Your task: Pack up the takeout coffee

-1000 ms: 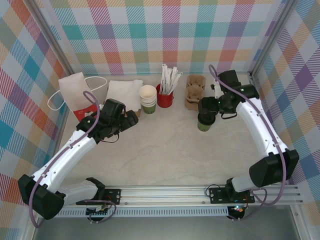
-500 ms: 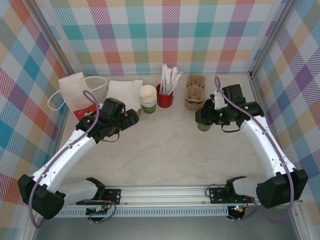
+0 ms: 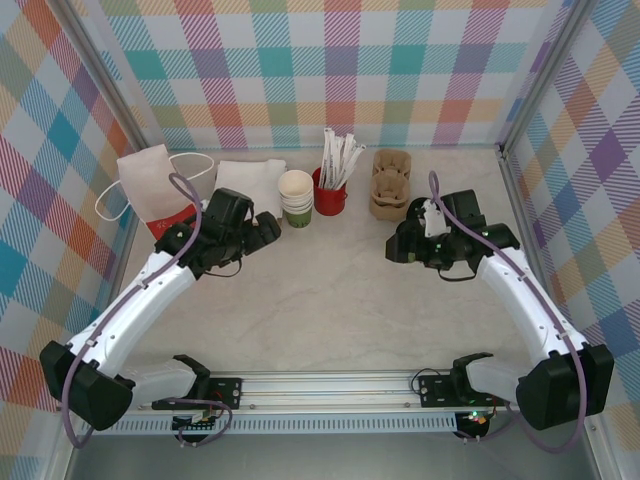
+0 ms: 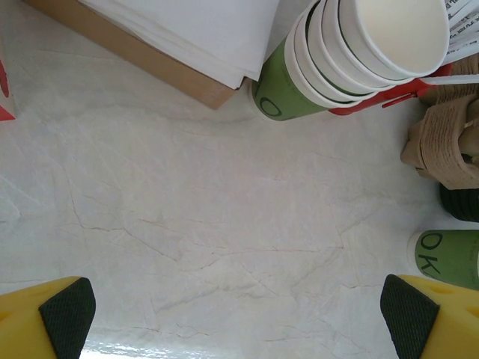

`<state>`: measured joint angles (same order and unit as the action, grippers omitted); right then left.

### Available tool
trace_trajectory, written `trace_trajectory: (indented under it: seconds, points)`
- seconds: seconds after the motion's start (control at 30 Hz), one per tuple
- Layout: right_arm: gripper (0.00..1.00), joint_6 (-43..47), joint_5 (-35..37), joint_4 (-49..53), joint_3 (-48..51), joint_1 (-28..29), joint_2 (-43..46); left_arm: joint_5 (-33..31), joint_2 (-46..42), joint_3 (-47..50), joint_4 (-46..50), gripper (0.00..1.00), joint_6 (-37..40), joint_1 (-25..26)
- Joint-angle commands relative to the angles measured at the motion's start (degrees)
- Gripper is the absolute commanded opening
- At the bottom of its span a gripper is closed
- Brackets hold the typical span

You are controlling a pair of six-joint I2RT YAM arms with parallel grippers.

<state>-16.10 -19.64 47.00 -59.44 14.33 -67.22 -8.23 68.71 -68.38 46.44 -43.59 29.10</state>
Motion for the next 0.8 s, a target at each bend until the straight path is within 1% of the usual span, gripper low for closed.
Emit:
trace_trajectory:
  seconds: [0.0, 0.17, 0.4, 0.6, 0.77]
  points:
    - [0.91, -0.90, -1.77, -2.14, 0.90, -0.09, 1.57, 0.29, 0.83, -2.40, 0.11, 1.00, 1.54, -0.72]
    - [0.91, -0.75, -1.54, -2.33, 1.17, -0.09, 1.38, -1.08, 2.32, -5.32, 1.73, 1.00, 3.58, -0.71]
    - [0.91, -0.54, -1.28, -2.52, 1.00, -0.09, 1.28, -3.54, 5.93, -12.96, 5.85, 1.00, 8.44, -1.13]
    - [0.91, -0.27, -1.19, -2.62, 0.73, -0.09, 0.82, -3.57, 8.59, -20.85, 9.34, 1.00, 12.32, -3.91]
    - [0.92, 0.17, -1.02, -2.44, 0.64, -0.08, 0.55, -4.07, 9.23, -26.97, 12.30, 1.00, 15.46, -8.08]
